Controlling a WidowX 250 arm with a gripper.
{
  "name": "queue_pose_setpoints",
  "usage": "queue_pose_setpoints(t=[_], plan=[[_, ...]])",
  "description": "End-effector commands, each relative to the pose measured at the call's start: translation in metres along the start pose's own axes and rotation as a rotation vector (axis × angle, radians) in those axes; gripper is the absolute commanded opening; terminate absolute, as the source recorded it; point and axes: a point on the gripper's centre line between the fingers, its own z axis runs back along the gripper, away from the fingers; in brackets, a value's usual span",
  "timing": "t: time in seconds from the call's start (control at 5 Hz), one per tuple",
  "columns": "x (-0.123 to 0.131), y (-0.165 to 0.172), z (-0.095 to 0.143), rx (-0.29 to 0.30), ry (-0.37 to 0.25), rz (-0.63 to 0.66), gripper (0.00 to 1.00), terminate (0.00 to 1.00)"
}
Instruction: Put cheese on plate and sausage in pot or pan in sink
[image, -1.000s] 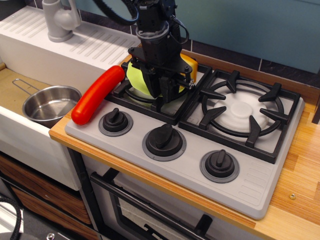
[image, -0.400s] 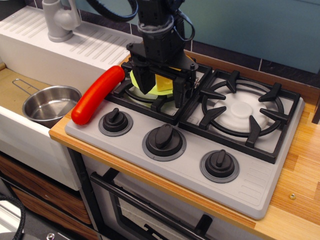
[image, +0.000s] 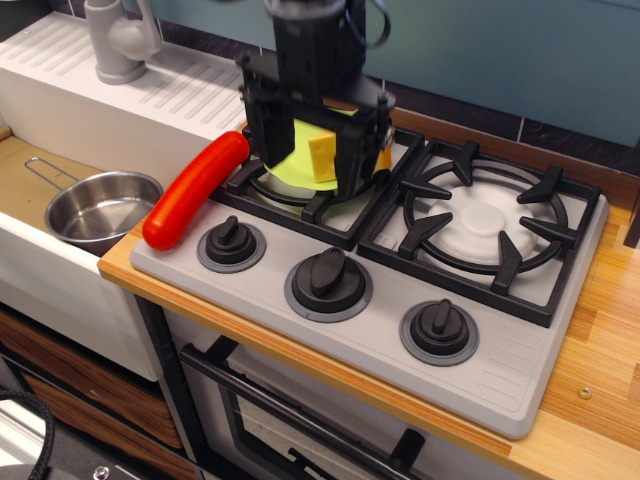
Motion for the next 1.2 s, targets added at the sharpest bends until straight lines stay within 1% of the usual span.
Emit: queue_pose_setpoints(t=[0.0, 0.2, 0.4, 0.6, 0.8, 1.0], plan=[[0.022, -0.008, 0.035, 0.031, -0.047, -0.061, 1.0, 0.0], [0.022, -0.008, 0.035, 0.031, -0.047, -0.061, 1.0, 0.0], [0.006, 0.014, 0.031, 0.028, -0.051, -0.116, 1.0, 0.0], [-0.002, 0.042, 0.033, 0.05, -0.063, -0.093, 1.0, 0.0], [-0.006, 0.058, 0.028, 0.141, -0.134, -0.074, 1.0, 0.0], [-0.002, 0.075, 0.02, 0.168, -0.196, -0.074, 1.0, 0.0]])
